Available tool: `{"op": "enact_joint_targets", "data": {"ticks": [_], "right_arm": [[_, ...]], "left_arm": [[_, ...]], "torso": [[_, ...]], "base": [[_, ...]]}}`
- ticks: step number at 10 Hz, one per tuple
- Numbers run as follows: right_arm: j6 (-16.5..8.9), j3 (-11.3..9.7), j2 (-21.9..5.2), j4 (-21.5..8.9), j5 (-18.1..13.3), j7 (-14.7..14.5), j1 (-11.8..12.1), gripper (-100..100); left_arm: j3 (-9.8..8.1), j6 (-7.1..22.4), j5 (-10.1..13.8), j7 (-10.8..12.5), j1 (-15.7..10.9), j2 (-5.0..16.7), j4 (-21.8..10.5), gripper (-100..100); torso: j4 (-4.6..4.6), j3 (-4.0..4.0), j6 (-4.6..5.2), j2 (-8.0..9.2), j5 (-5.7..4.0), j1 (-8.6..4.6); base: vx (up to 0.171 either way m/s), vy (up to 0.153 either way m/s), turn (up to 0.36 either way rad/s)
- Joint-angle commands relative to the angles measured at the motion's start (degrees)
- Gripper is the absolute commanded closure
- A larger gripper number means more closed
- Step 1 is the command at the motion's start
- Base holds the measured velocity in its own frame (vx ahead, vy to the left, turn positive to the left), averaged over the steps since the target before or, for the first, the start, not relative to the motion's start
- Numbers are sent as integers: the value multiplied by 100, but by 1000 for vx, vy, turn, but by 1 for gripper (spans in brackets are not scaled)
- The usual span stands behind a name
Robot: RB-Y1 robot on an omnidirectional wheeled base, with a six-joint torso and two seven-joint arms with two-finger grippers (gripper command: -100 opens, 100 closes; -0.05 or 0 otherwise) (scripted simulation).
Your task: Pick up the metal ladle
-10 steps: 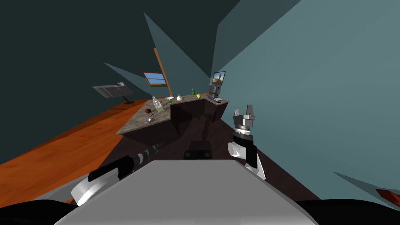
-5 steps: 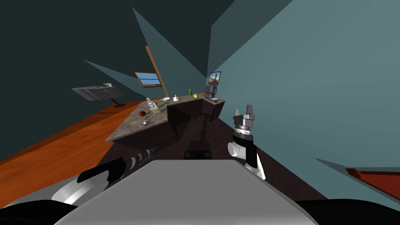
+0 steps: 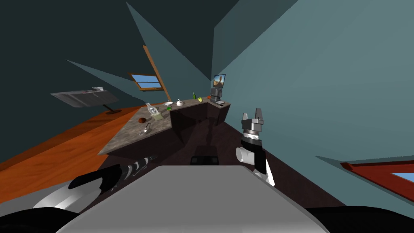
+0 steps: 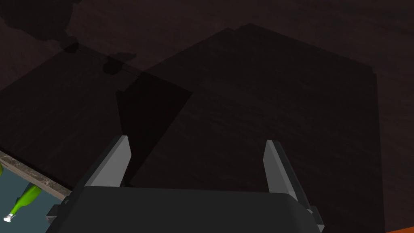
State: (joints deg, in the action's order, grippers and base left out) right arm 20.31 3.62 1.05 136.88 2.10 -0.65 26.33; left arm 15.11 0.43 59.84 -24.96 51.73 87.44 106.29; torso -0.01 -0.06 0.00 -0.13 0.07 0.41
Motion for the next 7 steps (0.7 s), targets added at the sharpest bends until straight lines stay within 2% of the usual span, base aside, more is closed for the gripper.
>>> {"op": "enact_joint_targets", "data": {"ticks": [1, 2, 3, 4, 5, 6, 7], "right_arm": [[0, 0, 0, 0, 0, 0, 0, 0], [0, 1, 0, 0, 0, 0, 1, 0], [0, 0, 0, 0, 0, 0, 0, 0], [0, 1, 0, 0, 0, 0, 1, 0], [0, 0, 0, 0, 0, 0, 0, 0], [0, 1, 0, 0, 0, 0, 1, 0], [0, 1, 0, 0, 0, 0, 1, 0]], "left_arm": [[-1, 67, 80, 8, 7, 219, -56, -100], [97, 61, 267, 40, 55, 444, -214, -100], [97, 61, 267, 40, 55, 519, -214, -100], [196, 55, 442, 77, 102, 666, -369, -100], [196, 55, 442, 77, 102, 747, -369, -100], [294, 48, 606, 118, 147, 946, -519, -100], [294, 48, 606, 118, 147, 1062, -519, -100]], "torso": [[0, 0, 0, 0, 0, 0], [0, 0, -4, 1, 1, 0], [0, 0, -1, 0, 2, 4], [0, -1, -4, -2, 2, 0], [-1, -4, -1, -7, 3, 9], [-2, -6, -4, -10, 3, 6], [-3, -10, -1, -17, 3, 8]], "base": [[33, 80, -111], [34, 90, -183], [39, 79, -107], [54, 105, -182], [57, 95, -102], [79, 101, -183], [65, 95, -110]]}}
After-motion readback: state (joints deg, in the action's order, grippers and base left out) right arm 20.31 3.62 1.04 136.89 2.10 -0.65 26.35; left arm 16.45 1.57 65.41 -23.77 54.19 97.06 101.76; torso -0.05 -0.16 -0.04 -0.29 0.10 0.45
